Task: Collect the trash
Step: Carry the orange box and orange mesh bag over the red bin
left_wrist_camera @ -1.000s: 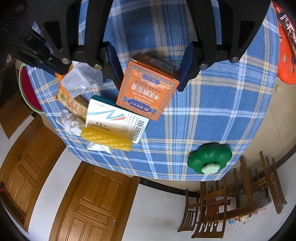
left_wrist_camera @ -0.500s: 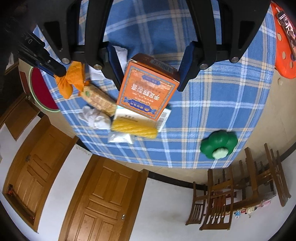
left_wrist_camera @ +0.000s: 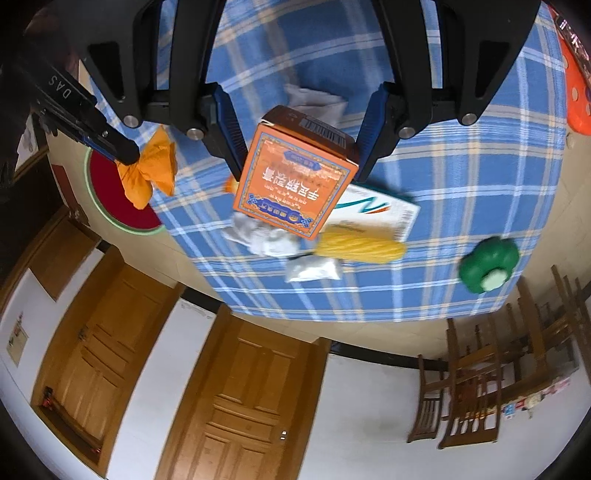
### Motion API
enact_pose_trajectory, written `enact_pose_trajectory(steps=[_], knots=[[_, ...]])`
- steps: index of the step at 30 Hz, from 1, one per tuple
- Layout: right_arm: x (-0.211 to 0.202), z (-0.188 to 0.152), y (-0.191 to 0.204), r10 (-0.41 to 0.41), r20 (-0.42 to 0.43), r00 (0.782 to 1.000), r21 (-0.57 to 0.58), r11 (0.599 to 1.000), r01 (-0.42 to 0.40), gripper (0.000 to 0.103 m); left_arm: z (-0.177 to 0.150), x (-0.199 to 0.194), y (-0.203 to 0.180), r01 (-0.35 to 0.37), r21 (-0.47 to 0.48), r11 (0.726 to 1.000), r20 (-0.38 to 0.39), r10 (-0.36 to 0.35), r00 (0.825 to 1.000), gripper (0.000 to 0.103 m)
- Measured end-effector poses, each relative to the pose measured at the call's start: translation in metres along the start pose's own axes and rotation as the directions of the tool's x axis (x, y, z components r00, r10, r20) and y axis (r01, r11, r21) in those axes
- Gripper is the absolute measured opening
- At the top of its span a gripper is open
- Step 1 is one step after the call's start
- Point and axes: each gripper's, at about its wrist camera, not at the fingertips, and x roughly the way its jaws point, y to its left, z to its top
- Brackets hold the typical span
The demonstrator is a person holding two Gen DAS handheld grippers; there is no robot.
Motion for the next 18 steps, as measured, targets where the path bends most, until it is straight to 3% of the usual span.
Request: enact_pose_trajectory(steps=[18], knots=[[-0.046, 0.007, -0.086, -0.114, 0.096, 0.989, 0.151, 0.983, 0.099, 0.028, 0.014, 0.034, -0.107, 0.121, 0.151, 0.981, -0.062, -0.113, 0.992, 0.057]])
